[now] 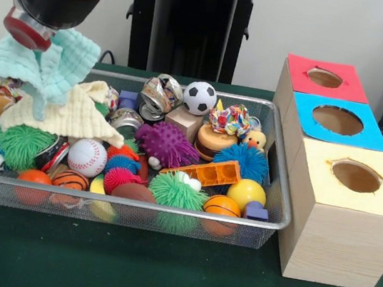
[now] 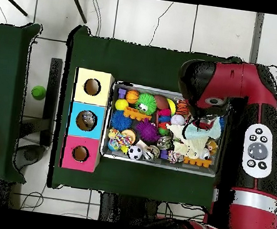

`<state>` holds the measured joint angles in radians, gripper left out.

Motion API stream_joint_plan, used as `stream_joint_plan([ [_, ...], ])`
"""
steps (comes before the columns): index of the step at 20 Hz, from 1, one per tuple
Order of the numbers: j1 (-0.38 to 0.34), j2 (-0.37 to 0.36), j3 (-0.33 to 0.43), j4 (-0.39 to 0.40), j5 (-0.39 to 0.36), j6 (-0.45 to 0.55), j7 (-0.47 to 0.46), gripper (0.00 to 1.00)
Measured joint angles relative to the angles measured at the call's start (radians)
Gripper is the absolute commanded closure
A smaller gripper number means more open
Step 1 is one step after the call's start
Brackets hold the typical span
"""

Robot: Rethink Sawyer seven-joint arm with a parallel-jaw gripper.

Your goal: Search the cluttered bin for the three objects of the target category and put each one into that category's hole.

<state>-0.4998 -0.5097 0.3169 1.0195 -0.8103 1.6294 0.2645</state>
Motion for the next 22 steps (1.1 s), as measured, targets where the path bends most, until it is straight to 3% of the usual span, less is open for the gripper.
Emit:
stream_joint_plan([
  [13,0.006,0.000,0.000,0.002,0.038,0.014,0.000,1.00],
  [22,0.039,0.004,0.000,-0.004,0.084,0.083,0.000,1.00],
])
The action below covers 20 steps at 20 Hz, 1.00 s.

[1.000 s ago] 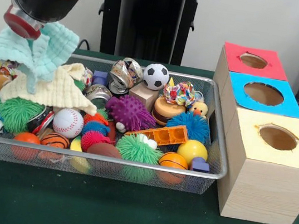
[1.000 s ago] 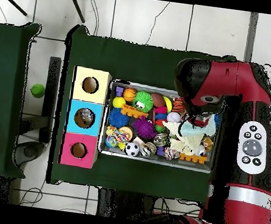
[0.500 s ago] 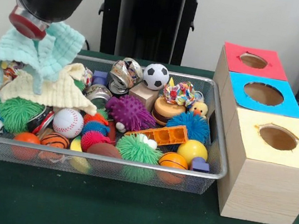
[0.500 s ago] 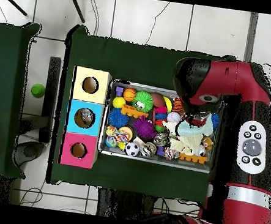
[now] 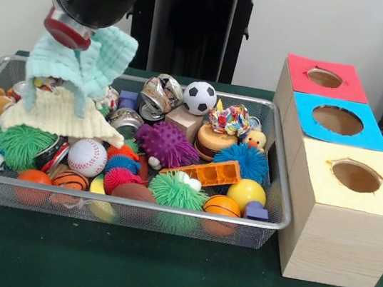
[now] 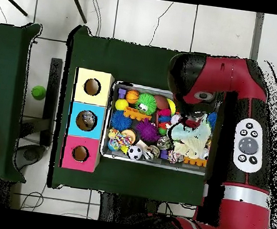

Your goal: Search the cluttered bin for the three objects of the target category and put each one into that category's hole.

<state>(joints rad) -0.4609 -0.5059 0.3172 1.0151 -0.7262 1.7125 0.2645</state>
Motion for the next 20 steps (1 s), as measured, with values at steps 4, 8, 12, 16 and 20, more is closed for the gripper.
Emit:
stream_joint_plan([
  [4,0.005,0.002,0.000,0.000,0.013,0.011,0.000,0.00],
  [8,0.007,0.005,0.000,-0.005,0.022,0.011,0.000,0.00],
  [12,0.007,0.005,0.000,-0.009,0.024,0.011,0.000,0.00],
  [16,0.007,0.005,0.000,-0.010,0.033,0.011,0.000,0.00],
  [20,0.007,0.005,0.000,-0.010,0.107,0.011,0.000,0.00],
])
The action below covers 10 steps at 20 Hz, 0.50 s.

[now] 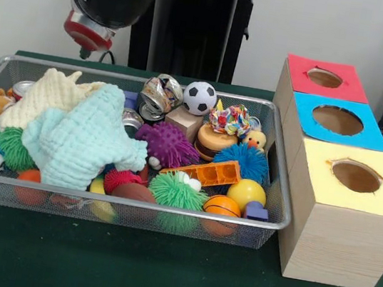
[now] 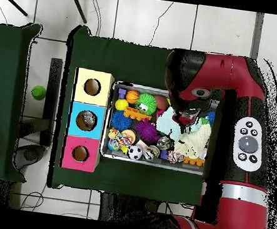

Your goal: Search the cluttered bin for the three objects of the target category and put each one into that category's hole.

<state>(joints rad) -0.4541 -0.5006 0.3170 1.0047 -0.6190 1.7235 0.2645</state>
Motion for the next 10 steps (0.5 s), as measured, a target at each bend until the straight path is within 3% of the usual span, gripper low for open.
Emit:
stream_joint_plan([
  [3,0.000,0.000,0.000,0.000,0.063,0.000,0.000,0.00],
  [4,0.001,0.000,0.000,0.000,0.124,0.000,0.000,0.00],
  [10,0.013,0.000,0.000,0.000,0.239,0.000,0.002,0.00],
])
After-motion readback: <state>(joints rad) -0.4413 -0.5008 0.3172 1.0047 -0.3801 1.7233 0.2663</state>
